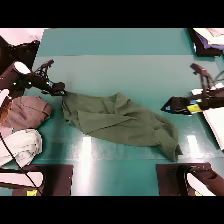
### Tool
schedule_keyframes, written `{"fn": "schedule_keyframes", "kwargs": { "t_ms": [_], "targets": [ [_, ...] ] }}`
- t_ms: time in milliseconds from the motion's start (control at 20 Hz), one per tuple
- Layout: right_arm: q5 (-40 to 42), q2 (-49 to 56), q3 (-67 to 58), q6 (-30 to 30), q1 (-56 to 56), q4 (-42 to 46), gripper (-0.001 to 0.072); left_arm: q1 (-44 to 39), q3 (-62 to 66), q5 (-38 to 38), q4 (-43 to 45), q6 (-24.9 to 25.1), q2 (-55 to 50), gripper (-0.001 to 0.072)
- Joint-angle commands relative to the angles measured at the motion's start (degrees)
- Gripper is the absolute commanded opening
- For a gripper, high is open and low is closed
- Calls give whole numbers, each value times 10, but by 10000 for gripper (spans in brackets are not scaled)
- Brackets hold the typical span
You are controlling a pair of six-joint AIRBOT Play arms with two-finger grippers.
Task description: Fold the shirts.
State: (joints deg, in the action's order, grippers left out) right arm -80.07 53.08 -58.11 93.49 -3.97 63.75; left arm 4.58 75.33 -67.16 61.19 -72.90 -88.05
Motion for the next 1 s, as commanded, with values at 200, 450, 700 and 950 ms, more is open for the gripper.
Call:
{"fn": "schedule_keyframes", "kwargs": {
  "t_ms": [200, 450, 700, 950],
  "targets": [
    [125, 168, 0, -22, -73, 30, 499, -1, 12, -45, 0, 13, 26, 24],
    [169, 252, 0, -10, -99, -75, 499, -1, 12, -57, 1, 13, 26, 24],
    [203, 286, 0, 42, -99, -97, 498, -1, 12, -57, 0, 13, 26, 24],
    [229, 296, -1, 59, -100, -102, 430, -1, 12, -59, 1, 13, 26, 24]
  ]
}}
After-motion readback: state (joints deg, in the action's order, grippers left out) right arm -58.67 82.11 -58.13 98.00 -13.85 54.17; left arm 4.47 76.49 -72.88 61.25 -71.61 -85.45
